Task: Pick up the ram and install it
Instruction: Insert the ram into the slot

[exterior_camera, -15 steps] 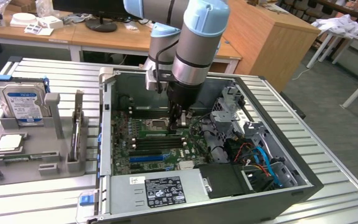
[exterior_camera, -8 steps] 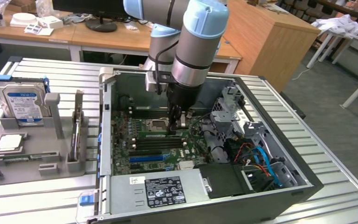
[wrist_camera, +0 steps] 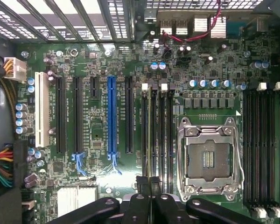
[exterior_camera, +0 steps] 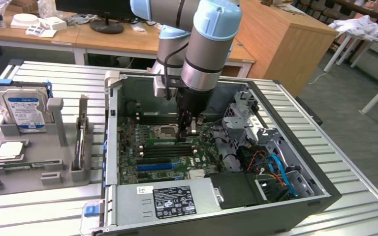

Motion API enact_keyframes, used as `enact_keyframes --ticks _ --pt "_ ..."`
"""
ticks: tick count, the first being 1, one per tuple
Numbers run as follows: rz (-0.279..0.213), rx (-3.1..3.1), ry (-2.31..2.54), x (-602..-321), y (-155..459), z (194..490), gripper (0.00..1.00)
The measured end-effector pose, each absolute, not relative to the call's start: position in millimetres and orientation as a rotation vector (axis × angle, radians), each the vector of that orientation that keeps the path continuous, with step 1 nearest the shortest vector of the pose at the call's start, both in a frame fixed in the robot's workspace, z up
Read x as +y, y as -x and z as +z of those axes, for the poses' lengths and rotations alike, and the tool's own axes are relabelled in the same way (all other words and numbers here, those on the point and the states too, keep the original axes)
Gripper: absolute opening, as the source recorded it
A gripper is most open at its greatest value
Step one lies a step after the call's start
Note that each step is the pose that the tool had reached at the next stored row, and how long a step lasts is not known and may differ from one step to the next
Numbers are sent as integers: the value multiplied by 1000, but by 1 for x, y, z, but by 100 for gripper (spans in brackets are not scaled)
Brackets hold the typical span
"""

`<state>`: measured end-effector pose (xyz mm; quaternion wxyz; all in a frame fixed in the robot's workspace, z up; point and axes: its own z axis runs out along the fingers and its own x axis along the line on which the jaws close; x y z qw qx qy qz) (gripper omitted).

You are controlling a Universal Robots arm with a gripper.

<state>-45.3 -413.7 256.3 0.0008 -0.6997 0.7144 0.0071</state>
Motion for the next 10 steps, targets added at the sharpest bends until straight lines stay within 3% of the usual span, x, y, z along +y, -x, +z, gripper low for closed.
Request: enact_keyframes --ticks 10 --pt "22 2238 2202 -414 45 254 12"
